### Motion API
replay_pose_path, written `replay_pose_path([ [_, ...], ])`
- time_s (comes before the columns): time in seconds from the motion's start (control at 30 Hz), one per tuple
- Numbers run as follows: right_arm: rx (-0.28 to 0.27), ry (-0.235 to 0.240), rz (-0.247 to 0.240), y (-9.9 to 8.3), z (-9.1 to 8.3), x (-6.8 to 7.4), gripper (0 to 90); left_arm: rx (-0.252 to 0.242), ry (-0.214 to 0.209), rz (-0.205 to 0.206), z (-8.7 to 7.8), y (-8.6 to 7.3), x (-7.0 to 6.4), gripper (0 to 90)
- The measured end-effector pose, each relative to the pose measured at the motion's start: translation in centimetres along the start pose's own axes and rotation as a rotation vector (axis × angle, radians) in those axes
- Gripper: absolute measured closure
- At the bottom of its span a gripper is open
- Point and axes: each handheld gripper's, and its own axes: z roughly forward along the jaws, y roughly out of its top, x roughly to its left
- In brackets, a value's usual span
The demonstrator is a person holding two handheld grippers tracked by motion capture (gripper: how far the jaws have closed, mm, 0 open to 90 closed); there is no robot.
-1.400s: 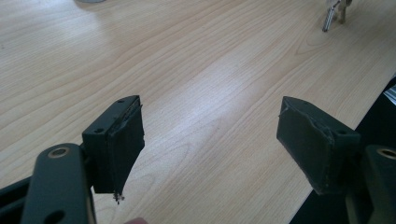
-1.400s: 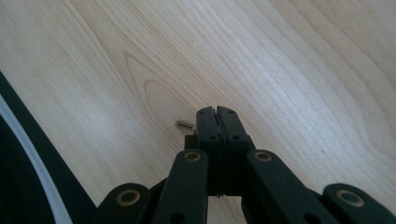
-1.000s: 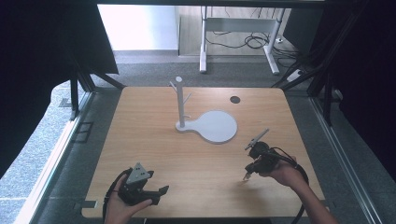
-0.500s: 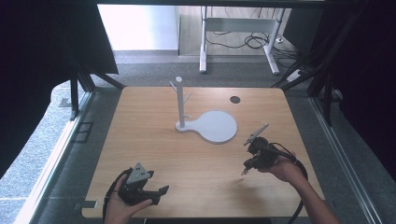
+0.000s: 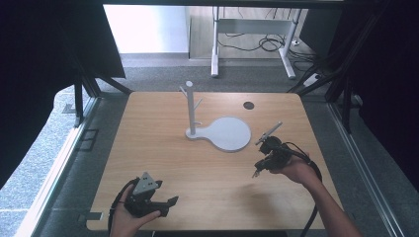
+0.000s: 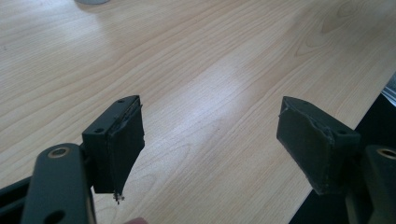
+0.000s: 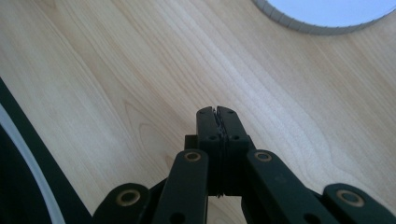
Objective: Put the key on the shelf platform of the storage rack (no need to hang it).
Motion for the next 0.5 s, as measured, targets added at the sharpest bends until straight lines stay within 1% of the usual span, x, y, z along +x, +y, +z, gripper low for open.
replay_pose_path([
  [0.1, -0.006, 0.000, 0.001, 0.5, -0.1, -0.2, 89.7, 0.001, 0.001, 0.000, 0.0, 0.0, 0.1, 23.5],
  [0.3, 0.006, -0.007, 0.004, 1.5, 0.1, -0.7, 89.7, -0.001, -0.001, 0.001, 0.0, 0.0, 0.0, 23.5],
  [0.5, 0.000, -0.013, 0.006, 2.5, 0.0, -1.1, 89.7, 0.000, 0.000, 0.001, -0.1, 0.0, 0.1, 23.5],
])
